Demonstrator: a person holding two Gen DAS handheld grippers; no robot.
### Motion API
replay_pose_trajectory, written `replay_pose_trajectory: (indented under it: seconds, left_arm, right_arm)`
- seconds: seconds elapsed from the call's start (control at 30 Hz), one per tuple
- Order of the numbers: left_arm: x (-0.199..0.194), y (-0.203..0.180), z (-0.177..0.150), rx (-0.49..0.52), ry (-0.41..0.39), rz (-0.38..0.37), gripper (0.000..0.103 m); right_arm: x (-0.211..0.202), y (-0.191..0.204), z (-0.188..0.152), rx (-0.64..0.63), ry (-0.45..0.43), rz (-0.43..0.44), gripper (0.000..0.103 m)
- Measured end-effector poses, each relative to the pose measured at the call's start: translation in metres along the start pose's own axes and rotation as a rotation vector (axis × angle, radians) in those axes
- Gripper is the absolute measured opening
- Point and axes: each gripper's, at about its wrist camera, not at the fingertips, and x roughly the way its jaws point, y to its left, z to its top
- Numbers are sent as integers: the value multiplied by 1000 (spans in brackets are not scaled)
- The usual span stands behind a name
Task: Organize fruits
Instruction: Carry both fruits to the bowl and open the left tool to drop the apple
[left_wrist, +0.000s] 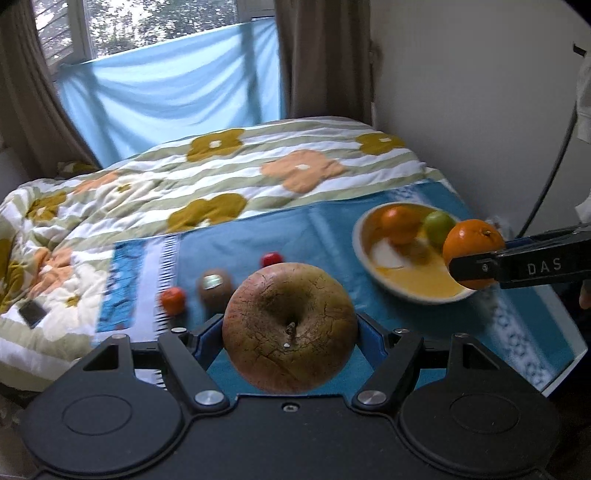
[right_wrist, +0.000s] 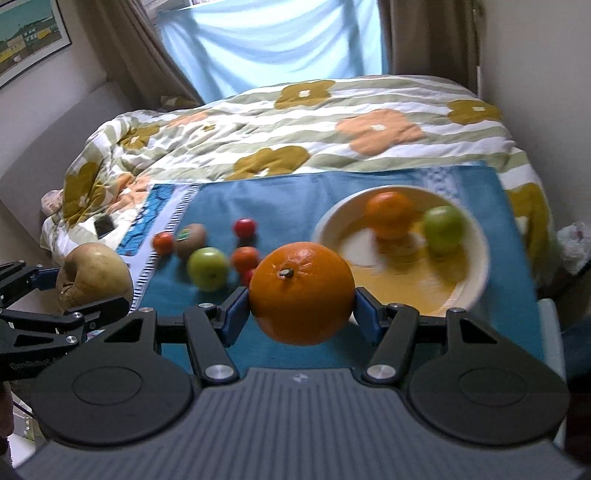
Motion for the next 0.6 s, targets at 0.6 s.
replay_pose_trajectory:
  seconds: [0.6]
  left_arm:
    - [105, -119, 39, 56, 44, -77, 78]
  right_arm:
    - [12, -133, 14, 5, -8, -47, 76]
